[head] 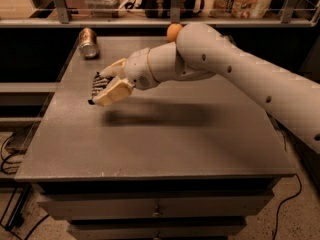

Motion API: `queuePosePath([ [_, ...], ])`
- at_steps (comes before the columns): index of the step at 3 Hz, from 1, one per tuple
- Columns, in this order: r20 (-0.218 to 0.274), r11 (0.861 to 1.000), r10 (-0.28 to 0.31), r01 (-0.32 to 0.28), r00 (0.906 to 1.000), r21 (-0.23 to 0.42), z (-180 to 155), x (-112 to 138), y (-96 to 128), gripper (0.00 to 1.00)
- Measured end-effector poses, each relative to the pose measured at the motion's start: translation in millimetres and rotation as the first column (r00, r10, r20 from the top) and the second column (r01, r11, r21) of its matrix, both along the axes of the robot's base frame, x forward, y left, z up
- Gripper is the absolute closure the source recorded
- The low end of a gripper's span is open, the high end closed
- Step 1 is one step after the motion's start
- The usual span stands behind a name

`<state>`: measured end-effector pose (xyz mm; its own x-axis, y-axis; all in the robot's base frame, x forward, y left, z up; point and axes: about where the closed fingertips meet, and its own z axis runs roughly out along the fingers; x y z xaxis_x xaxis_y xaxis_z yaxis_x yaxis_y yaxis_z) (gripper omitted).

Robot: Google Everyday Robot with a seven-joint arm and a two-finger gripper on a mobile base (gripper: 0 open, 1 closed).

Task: Move rxbar chocolate near orange can

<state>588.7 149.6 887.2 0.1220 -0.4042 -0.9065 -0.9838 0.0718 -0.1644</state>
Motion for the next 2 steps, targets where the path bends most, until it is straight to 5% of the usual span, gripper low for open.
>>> queuePosePath([
  [1,0.012,0.997,-0.079,0.078,0.9968,0.024,8.8,30.3,-49.2,1.0],
  [2,0.016,0.996,-0.085,0.085,0.9962,0.028,11.7,33.3,-52.4,1.0],
])
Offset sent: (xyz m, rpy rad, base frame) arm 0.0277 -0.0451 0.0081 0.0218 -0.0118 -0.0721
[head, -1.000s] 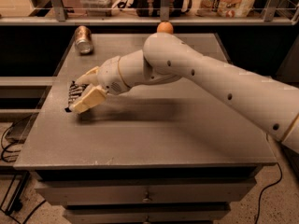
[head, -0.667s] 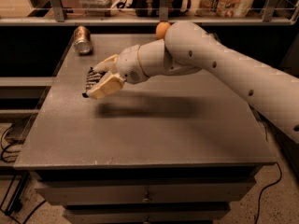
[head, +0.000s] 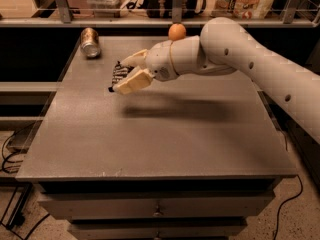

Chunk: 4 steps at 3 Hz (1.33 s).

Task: Move rxbar chocolate near orange can

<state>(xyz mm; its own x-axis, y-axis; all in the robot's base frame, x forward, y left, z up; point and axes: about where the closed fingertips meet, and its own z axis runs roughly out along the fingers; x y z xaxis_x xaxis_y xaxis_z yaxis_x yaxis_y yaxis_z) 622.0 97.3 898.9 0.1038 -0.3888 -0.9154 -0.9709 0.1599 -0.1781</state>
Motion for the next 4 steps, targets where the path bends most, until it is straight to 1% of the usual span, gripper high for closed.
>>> queuePosePath([
  [1,-0.009,1.0,-0.009,0.009,0.9999,0.011,-2.1,1.2,0.9,1.0],
  [2,-0.025,0.995,-0.095,0.095,0.9951,0.008,-17.6,20.8,0.1,1.0],
  [3,-0.029,0.964,-0.261,0.262,0.965,0.043,-29.8,81.6,-4.5,1.0],
  [4,-0.033,0.916,-0.396,0.397,0.9176,0.058,-37.3,137.9,-10.5,1.0],
])
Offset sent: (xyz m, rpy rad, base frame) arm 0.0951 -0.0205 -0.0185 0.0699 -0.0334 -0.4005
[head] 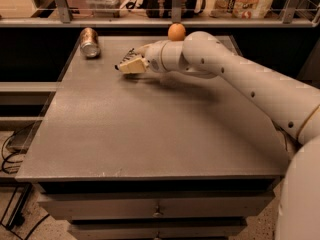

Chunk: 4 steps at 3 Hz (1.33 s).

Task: Move rxbar chocolate near orange can

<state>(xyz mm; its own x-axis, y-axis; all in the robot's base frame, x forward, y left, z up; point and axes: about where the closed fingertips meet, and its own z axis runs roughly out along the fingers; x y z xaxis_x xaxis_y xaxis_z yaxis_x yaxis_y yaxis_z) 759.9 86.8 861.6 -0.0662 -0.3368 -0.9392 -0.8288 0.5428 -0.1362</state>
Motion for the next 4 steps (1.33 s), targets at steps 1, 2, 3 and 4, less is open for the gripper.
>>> queuePosePath([
  [1,0.018,0.996,-0.089,0.089,0.9959,0.003,0.8,40.9,2.1,1.0],
  [2,0.027,0.995,-0.104,0.104,0.9943,-0.009,4.5,66.5,16.1,1.0],
  [3,0.014,0.997,-0.069,0.069,0.9975,-0.02,1.5,79.5,42.6,0.84],
  [4,-0.001,0.999,-0.03,0.03,0.9995,-0.029,-2.4,87.3,68.7,0.59],
])
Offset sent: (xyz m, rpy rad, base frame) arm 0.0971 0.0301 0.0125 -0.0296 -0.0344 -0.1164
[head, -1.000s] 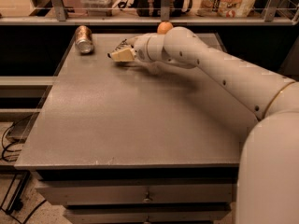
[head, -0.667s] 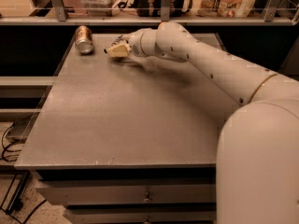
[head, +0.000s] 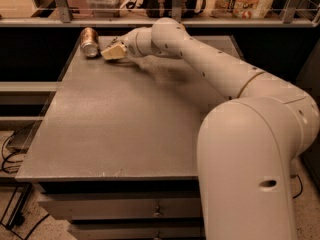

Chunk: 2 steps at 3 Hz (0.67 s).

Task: Move rxbar chocolate near orange can

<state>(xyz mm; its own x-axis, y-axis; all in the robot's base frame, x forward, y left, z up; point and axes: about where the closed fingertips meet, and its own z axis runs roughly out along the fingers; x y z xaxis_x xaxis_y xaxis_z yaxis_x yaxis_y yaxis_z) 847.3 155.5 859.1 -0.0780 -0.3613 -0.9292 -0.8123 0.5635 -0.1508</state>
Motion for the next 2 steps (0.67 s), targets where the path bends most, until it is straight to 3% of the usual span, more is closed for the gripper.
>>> queuePosePath([
  [1,-0.001,1.0,0.018,-0.018,0.9998,-0.004,1.1,1.2,15.4,0.36],
  [2,0.009,1.0,0.009,-0.009,0.9999,-0.006,9.2,-3.1,16.6,0.13],
])
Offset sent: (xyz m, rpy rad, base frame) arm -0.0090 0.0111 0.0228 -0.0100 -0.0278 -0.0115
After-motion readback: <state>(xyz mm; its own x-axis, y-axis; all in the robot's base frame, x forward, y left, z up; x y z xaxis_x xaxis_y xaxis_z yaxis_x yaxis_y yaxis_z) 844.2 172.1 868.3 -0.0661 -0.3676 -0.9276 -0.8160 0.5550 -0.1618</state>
